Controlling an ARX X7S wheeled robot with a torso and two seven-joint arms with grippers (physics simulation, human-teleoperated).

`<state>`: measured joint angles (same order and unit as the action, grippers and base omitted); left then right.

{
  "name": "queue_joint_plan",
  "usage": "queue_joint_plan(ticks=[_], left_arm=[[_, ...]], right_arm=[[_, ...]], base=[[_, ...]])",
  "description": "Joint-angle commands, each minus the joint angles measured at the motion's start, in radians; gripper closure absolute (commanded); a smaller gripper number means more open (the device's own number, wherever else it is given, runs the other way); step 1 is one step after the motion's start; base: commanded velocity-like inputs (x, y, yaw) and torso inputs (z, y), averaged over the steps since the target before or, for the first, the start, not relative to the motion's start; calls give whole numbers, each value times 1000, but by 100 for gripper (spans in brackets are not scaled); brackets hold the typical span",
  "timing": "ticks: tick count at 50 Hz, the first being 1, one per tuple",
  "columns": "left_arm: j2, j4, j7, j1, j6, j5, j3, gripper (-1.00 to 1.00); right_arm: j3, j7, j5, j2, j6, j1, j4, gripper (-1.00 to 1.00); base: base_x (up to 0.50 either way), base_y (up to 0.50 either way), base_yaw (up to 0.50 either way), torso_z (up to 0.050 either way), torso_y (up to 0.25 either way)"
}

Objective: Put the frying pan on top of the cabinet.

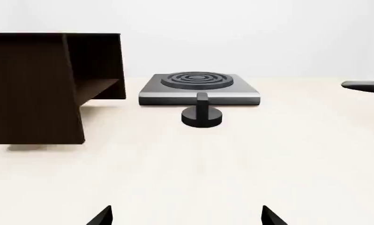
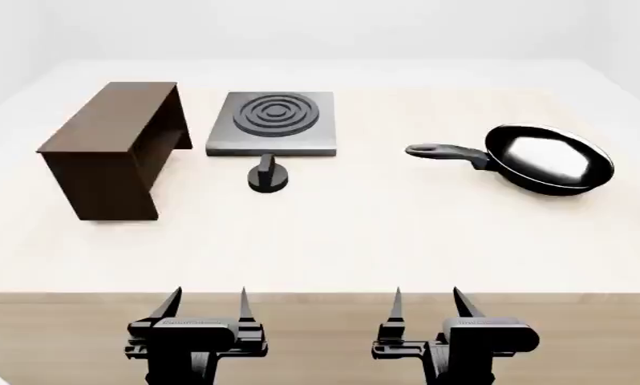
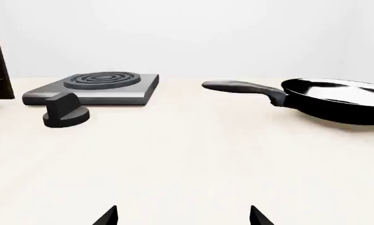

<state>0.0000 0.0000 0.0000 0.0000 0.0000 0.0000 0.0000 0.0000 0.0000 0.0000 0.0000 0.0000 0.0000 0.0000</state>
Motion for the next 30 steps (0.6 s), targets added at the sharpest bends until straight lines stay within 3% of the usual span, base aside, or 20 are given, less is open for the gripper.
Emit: queue_joint_plan(ticks=[1, 30], left_arm=[[-18, 3, -9, -3, -1, -21, 18, -100], [-75, -8, -80, -20, -28, -61, 84, -100]], right_arm=[[-25, 9, 14, 18, -24, 2, 7, -100], [-75, 59, 126, 74, 16, 13, 5, -100]], base=[[0, 0, 0, 0, 0], [0, -471, 0, 0, 0]])
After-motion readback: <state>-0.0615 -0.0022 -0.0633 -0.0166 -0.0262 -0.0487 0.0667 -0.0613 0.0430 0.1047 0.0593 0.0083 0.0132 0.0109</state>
